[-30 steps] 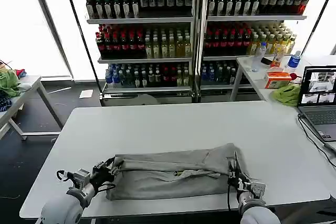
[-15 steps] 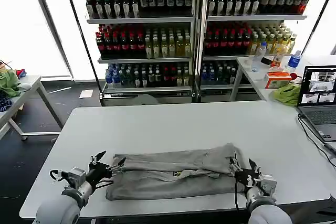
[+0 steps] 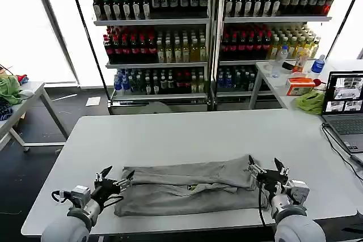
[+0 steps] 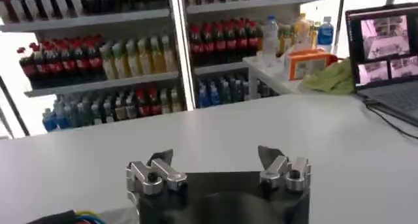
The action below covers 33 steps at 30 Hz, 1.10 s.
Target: Fold and organize the clothes.
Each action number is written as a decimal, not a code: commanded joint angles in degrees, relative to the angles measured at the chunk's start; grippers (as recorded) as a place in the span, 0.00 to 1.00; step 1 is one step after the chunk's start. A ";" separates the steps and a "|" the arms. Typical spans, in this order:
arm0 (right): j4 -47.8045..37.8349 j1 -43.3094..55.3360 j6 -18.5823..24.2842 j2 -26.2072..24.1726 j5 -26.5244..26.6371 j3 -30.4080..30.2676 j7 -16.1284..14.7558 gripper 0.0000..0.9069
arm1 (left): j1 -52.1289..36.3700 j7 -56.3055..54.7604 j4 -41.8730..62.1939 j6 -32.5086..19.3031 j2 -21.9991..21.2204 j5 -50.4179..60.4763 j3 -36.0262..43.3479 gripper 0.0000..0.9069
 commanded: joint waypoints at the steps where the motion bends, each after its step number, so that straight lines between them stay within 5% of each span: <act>1: 1.27 0.28 0.15 -0.25 0.48 0.48 0.01 1.00 | 1.21 -0.19 1.96 -0.47 -4.41 0.30 0.23 1.00; 17: 1.50 -0.20 0.35 0.18 -0.15 -0.90 -0.01 1.00 | 1.85 0.86 3.10 0.12 -4.78 0.90 1.07 1.00; 18: 1.47 -0.22 0.37 0.21 -0.24 -1.00 -0.01 1.00 | 1.80 0.89 3.18 0.11 -4.78 0.90 1.08 0.97; 22: 1.39 -0.41 0.49 0.25 -0.50 -1.19 -0.04 1.00 | 1.87 1.42 3.79 -0.34 -5.00 0.98 1.42 0.09; 25: 1.42 -0.26 0.49 0.17 -0.45 -0.97 -0.07 1.00 | 1.83 1.64 3.91 -0.57 -5.24 1.05 1.60 0.01; 33: 1.08 0.19 0.61 0.13 -0.41 -0.72 -0.05 1.00 | 1.84 2.34 4.43 -1.47 -5.28 1.39 1.43 0.01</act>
